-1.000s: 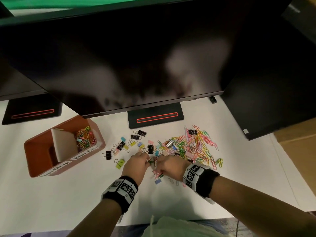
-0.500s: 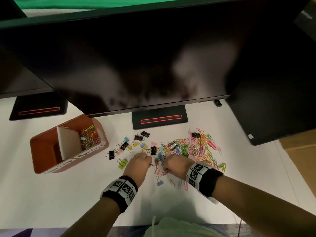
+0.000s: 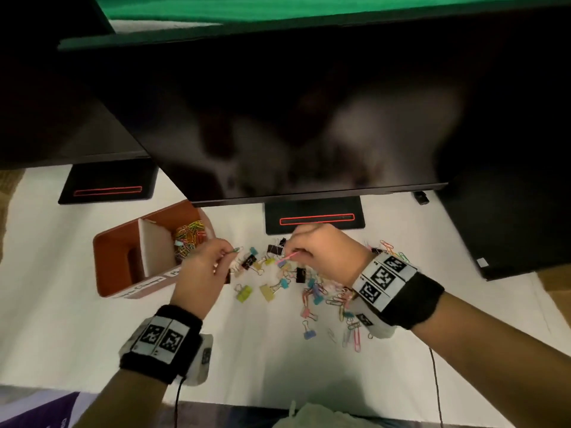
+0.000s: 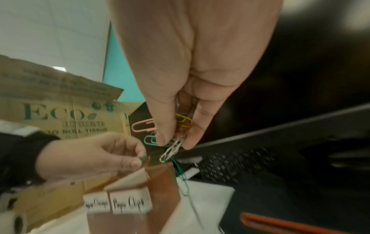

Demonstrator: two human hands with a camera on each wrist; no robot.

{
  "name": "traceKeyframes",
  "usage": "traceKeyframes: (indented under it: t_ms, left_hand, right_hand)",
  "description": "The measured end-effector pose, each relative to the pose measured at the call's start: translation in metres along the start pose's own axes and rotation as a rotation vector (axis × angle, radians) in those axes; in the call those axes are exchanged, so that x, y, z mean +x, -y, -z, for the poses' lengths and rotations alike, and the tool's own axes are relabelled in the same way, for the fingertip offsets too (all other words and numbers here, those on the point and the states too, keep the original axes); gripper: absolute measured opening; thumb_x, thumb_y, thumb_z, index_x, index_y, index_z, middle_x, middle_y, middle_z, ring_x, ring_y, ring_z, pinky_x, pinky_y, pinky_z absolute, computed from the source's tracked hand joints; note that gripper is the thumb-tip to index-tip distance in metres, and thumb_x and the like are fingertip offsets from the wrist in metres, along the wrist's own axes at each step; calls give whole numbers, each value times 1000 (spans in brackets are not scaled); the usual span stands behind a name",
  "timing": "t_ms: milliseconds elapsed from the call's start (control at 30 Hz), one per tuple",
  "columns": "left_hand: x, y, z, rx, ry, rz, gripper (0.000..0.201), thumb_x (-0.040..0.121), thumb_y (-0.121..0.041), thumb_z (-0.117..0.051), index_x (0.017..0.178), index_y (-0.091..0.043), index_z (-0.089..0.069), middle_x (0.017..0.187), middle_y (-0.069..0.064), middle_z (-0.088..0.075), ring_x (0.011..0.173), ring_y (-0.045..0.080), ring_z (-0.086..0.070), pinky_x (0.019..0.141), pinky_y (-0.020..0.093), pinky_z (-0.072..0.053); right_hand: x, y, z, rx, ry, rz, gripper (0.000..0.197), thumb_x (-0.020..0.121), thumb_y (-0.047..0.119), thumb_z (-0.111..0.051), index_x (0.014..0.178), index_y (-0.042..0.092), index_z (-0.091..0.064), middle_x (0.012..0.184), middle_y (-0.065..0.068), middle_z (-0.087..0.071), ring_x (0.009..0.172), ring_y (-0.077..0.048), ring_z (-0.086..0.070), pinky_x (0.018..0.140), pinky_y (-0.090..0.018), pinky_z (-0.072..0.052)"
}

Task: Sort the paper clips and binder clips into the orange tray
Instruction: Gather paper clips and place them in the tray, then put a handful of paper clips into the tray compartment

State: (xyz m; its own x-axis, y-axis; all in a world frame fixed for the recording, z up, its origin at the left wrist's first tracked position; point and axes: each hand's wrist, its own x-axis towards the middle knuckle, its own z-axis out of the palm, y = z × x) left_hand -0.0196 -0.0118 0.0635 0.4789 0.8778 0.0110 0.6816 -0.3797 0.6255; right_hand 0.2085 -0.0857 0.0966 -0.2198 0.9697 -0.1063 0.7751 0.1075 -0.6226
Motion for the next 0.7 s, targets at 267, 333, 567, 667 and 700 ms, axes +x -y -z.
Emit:
traceKeyframes:
  t_ms: [267,333,567,667,700]
  left_hand:
    - [31,82,58,145,149,163,12,80,-17,-70,92,-15,-69,91,2,-71,81,17,-64,80,25,-48]
    - [30,94,63,165,175,87,19,80,-17,-69,98,-14,-69,100,3,-69,87,16,-62,82,20,-43]
    - [-8,137,99,55,63,127,27,76,-39,-71,84,-27,-49,85,-14,-45,79,8,-47,68,22,-39]
    - [-20,158,94,93,217,67,30,81,-54,-52,87,-25,-55,85,-10,-55,77,7,-53,68,22,-44]
    - [-21,163,90,120,235,24,33,83,-55,-46,86,-25,-57,83,-9,-57,74,8,-53,67,23,-43]
  right_hand:
    - [124,91,-18,107,-202,55,10,83,9,-63,90,13,-70,96,-7,-65,90,-23,-62,85,-37,-49]
    - [152,104,-37,98,-165,2,13,85,9,-60,95,11,-69,102,-9,-64,94,-25,-61,88,-39,-48]
    - [198,102,-101,-23,114,-227,36,91,24,-57,125,18,-51,125,-8,-56,114,-27,-55,97,-35,-44]
    - [210,98,-120,-62,192,-270,34,93,20,-50,127,21,-49,127,-8,-54,115,-28,-54,100,-41,-45]
    - [215,98,-124,-80,216,-277,34,93,18,-49,127,22,-49,127,-8,-54,116,-28,-54,100,-40,-44]
